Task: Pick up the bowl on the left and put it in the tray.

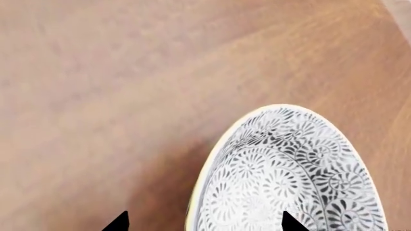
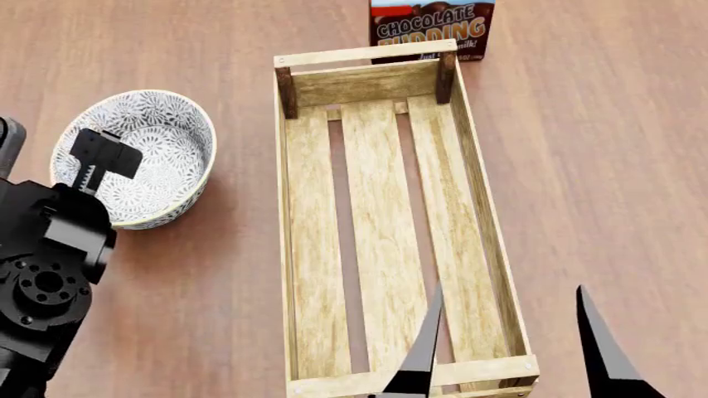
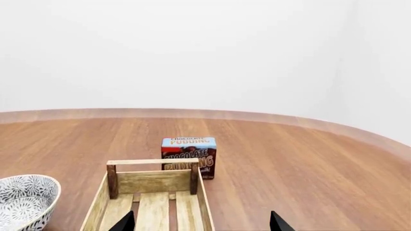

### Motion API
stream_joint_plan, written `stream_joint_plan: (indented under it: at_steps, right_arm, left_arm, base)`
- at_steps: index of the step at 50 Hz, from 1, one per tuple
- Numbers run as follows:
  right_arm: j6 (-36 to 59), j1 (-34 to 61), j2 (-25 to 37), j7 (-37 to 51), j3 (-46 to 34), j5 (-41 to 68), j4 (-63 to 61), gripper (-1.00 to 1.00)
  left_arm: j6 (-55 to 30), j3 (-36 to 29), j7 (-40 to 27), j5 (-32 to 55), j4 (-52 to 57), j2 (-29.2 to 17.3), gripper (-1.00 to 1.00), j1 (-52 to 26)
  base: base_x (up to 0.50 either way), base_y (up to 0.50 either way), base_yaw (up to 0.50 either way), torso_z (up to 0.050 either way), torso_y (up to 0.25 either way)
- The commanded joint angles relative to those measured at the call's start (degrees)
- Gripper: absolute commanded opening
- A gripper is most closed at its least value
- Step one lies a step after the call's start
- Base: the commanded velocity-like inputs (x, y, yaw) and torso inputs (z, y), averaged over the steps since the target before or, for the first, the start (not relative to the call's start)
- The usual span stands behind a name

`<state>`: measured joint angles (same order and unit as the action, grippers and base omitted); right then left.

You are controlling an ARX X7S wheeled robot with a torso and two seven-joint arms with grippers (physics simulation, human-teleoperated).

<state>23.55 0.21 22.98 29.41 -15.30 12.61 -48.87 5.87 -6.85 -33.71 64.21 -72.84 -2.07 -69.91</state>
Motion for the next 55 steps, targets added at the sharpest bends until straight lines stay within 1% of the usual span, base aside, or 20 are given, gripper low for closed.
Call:
stream_joint_plan:
  at_steps: [1, 8, 15, 22, 32, 33, 36, 45, 55]
  right_arm:
    - [-0.3, -0.1, 0.2, 0.2, 0.1, 0.3, 0.1, 1.0]
    - [-0.4, -0.1, 0.3, 0.3, 0.1, 0.3, 0.2, 1.0]
    - [-0.7, -0.1, 0.4, 0.3, 0.0, 0.4, 0.6, 1.0]
    - [-0.7, 0.0, 0.5, 0.4, -0.2, 0.4, 0.7, 1.0]
    - [-0.4, 0.1, 0.6, 0.7, -0.5, 0.4, 0.7, 1.0]
    - [-0.3, 0.2, 0.6, 0.7, -0.5, 0.4, 0.6, 1.0]
    - [-0.5, 0.1, 0.7, 0.7, -0.5, 0.4, 0.7, 1.0]
    - [-0.9, 0.1, 0.8, 0.8, -0.4, 0.6, 0.8, 1.0]
    - [-1.2, 0.0, 1.0, 1.0, -0.4, 0.7, 0.8, 1.0]
  left_arm:
    - [-0.1, 2.2, 0.8, -1.9, -2.1, 0.7, 1.0, -0.5]
    - [-0.7, 4.5, 0.7, -5.0, -2.1, 0.8, 1.0, -0.6]
    - [-1.4, 8.5, 1.0, -8.7, -2.1, 1.1, 1.0, -0.6]
    - [-2.2, 13.6, 1.4, -13.3, -2.1, 1.3, 1.0, -0.6]
    - [-3.5, 22.7, 2.4, -21.7, -2.1, 1.9, 1.0, -0.5]
    - [-3.6, 23.4, 2.4, -22.4, -2.1, 1.9, -1.0, -0.6]
    - [-3.8, 24.7, 2.1, -23.8, -2.1, 2.0, -1.0, -0.7]
    - [-3.8, 24.2, 1.8, -23.4, -2.1, 2.0, -1.0, -0.7]
    - [-4.1, 27.9, 1.7, -26.7, -2.1, 2.0, -1.0, -1.3]
  base:
    - [0.0, 0.0, 0.0, 0.0, 0.0]
    - [0.0, 0.0, 0.0, 0.0, 0.0]
    - [0.0, 0.0, 0.0, 0.0, 0.0]
    - [0.0, 0.0, 0.0, 0.0, 0.0]
    - [0.0, 0.0, 0.0, 0.0, 0.0]
    - [0.0, 0.0, 0.0, 0.0, 0.0]
    - [0.0, 0.0, 0.0, 0.0, 0.0]
    - [0.0, 0.0, 0.0, 0.0, 0.0]
    - [0.0, 0.0, 0.0, 0.0, 0.0]
